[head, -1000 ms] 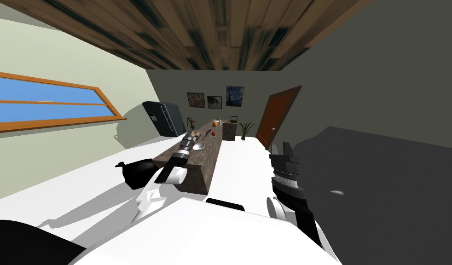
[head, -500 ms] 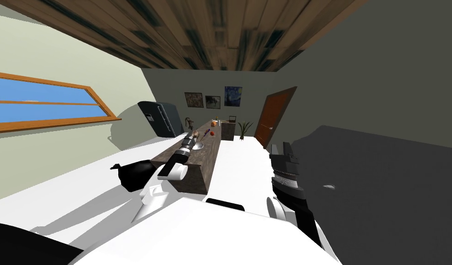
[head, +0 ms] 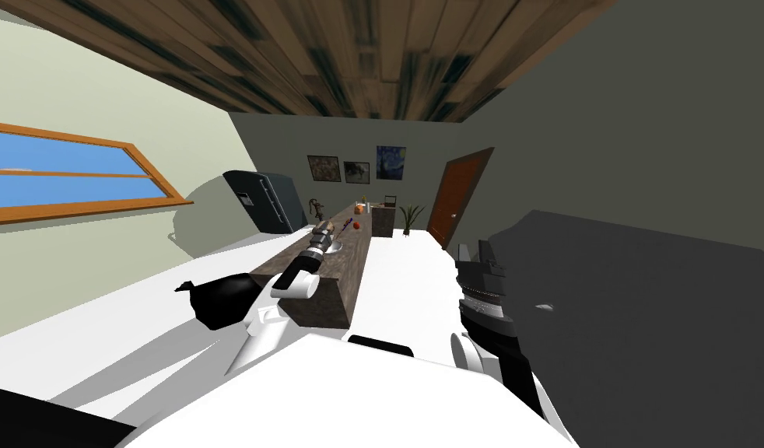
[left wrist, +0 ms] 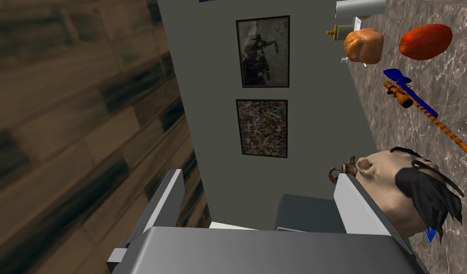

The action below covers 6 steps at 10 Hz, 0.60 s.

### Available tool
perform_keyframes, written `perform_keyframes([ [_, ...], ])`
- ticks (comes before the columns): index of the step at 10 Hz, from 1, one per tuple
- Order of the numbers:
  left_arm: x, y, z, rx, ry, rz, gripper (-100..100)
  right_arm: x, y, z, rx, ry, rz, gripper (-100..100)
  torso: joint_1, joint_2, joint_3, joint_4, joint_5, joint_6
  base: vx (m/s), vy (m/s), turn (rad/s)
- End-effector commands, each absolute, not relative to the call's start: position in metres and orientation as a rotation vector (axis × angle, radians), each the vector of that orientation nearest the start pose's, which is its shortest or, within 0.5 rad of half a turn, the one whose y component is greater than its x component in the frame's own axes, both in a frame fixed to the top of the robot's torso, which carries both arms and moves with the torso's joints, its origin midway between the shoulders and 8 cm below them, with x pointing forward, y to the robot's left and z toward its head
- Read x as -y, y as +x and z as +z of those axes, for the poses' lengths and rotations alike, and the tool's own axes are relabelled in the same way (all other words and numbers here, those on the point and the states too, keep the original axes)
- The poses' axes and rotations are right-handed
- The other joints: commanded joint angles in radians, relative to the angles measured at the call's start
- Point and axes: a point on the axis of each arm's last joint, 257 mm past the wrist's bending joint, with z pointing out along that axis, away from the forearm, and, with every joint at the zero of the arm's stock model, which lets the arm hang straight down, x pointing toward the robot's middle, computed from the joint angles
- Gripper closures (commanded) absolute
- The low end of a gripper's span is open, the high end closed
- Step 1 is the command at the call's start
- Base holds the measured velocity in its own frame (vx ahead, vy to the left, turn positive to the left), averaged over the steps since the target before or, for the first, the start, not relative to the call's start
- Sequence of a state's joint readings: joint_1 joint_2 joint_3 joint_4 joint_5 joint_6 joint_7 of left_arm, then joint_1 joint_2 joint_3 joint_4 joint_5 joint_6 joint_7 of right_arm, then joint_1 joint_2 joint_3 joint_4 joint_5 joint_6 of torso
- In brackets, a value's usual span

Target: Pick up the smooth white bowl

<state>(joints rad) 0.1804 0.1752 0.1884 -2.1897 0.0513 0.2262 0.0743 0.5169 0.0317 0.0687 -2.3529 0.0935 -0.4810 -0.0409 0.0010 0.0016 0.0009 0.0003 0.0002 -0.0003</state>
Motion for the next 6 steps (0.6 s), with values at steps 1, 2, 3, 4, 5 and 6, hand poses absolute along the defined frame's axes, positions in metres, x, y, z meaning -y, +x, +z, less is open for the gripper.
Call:
perform_keyframes([
  [1, -0.35, 0.468, -0.045, -0.979, -1.052, -1.104, -100, 0.25, 0.335, 0.048, -0.602, 0.615, 1.35, 0, 0.0, 0.0, 0.0, 0.0, 0.0, 0.0, -0.013, 0.006, -0.001],
  [2, -0.353, 0.475, -0.048, -0.987, -1.084, -1.105, -100, 0.25, 0.335, 0.048, -0.602, 0.615, 1.349, 0, 0.0, 0.0, 0.0, 0.0, 0.0, 0.0, -0.026, 0.009, -0.1],
  [3, -0.354, 0.476, -0.055, -1.003, -1.107, -1.093, -100, 0.25, 0.335, 0.048, -0.602, 0.615, 1.35, 0, 0.0, 0.0, 0.0, 0.0, 0.0, 0.0, -0.024, 0.019, -0.068],
  [4, -0.356, 0.483, -0.055, -1.005, -1.13, -1.1, -100, 0.25, 0.335, 0.048, -0.602, 0.615, 1.349, 0, 0.001, 0.0, 0.0, 0.0, 0.0, 0.0, -0.035, 0.03, -0.122],
  [5, -0.358, 0.484, -0.064, -1.024, -1.158, -1.085, -100, 0.25, 0.335, 0.048, -0.602, 0.615, 1.35, 0, 0.001, 0.0, 0.0, 0.0, 0.0, 0.0, -0.03, 0.03, -0.062],
  [6, -0.359, 0.484, -0.068, -1.034, -1.173, -1.076, -100, 0.25, 0.335, 0.048, -0.602, 0.615, 1.349, 0, 0.001, 0.0, 0.0, 0.0, 0.0, 0.0, -0.01, 0.013, 0.007],
])
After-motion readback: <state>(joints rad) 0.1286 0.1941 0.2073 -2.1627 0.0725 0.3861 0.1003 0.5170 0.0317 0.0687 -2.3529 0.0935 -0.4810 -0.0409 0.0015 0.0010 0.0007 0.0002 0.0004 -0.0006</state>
